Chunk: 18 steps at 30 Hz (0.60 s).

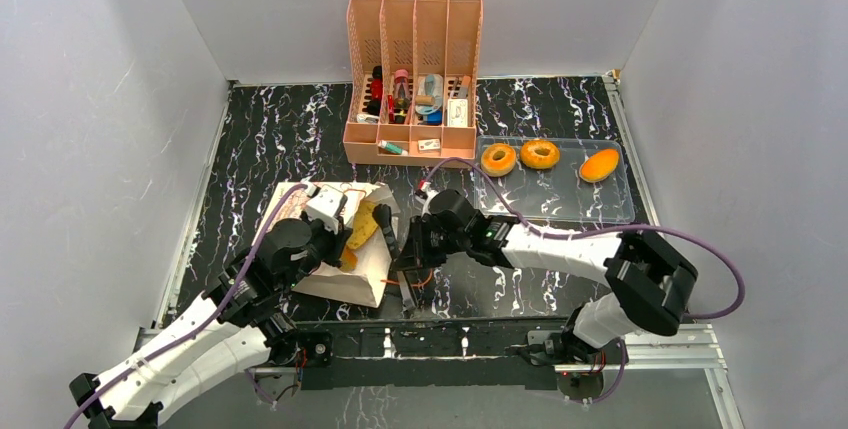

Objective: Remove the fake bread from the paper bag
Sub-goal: Take out the fake bread from the paper bag.

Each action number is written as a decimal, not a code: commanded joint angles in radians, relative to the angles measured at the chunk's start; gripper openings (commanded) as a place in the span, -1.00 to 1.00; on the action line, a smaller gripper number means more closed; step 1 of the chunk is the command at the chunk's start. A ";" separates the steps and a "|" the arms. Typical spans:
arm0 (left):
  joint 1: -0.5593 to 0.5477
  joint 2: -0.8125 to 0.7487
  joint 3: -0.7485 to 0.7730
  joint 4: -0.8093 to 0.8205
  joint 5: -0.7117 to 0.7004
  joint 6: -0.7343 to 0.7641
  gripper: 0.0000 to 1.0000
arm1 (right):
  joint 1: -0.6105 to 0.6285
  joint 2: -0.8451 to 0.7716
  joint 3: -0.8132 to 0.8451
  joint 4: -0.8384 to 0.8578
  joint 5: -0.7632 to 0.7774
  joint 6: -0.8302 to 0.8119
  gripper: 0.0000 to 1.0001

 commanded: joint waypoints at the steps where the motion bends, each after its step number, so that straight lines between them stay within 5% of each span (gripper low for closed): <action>1: -0.006 -0.010 0.045 -0.004 -0.036 0.013 -1.00 | -0.008 -0.076 -0.025 0.000 0.047 -0.009 -1.00; 18: -0.006 0.103 0.049 0.060 -0.133 -0.027 -1.00 | -0.060 -0.330 -0.098 -0.194 0.257 -0.023 -1.00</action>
